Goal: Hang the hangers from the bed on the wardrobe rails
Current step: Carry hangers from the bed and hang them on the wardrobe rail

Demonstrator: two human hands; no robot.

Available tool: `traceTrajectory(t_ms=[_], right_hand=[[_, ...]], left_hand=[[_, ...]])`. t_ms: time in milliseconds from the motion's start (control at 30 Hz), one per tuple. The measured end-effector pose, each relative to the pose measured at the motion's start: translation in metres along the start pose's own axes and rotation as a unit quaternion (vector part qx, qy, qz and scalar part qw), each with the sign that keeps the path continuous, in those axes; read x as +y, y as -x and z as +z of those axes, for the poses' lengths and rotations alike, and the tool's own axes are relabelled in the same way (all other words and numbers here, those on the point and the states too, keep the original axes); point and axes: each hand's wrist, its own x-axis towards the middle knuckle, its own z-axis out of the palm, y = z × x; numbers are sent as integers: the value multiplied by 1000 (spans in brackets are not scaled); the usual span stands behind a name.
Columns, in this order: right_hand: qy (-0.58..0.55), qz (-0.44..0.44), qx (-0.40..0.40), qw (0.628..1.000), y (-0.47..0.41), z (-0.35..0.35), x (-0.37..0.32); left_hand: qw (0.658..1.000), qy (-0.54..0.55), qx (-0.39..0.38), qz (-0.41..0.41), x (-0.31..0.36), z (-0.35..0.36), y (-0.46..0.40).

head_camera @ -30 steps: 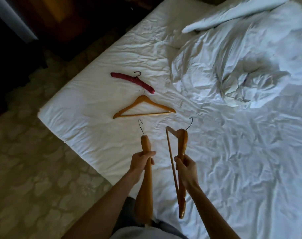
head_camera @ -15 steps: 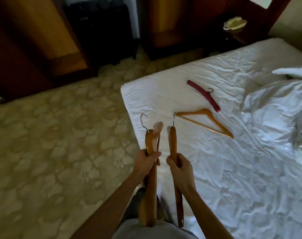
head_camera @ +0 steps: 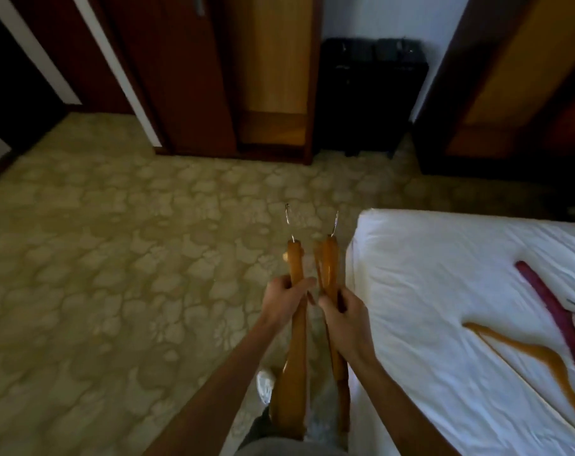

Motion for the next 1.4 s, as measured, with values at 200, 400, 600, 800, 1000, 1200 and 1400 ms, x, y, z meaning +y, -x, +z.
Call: traceTrajectory(t_ms=[200,400,600,800,1000,1200,1400], right_hand=[[-4,-23,-42,999,-80,73,-76],[7,-26,-89,996,-144,120,-133],[4,-15,-93,996,-225,164,-173],[-9,-26,-75,997,-340,207,-222],[-39,-39,-56,997,-473,244,-297],[-43,-49,-43,997,-593,276,-376],[-37,-44,-32,998,-700,312,-443]], left_hand=[[998,47,32,25,46,-84,-72],[996,57,56,33,81,-144,-135],[997,53,33,37,111,-190,-217],[998,24,2,53,161,-224,-339],[997,15,15,68,236,-268,-464],[996,22,9,90,316,-307,-585],[994,35,5,104,376,-345,-700]])
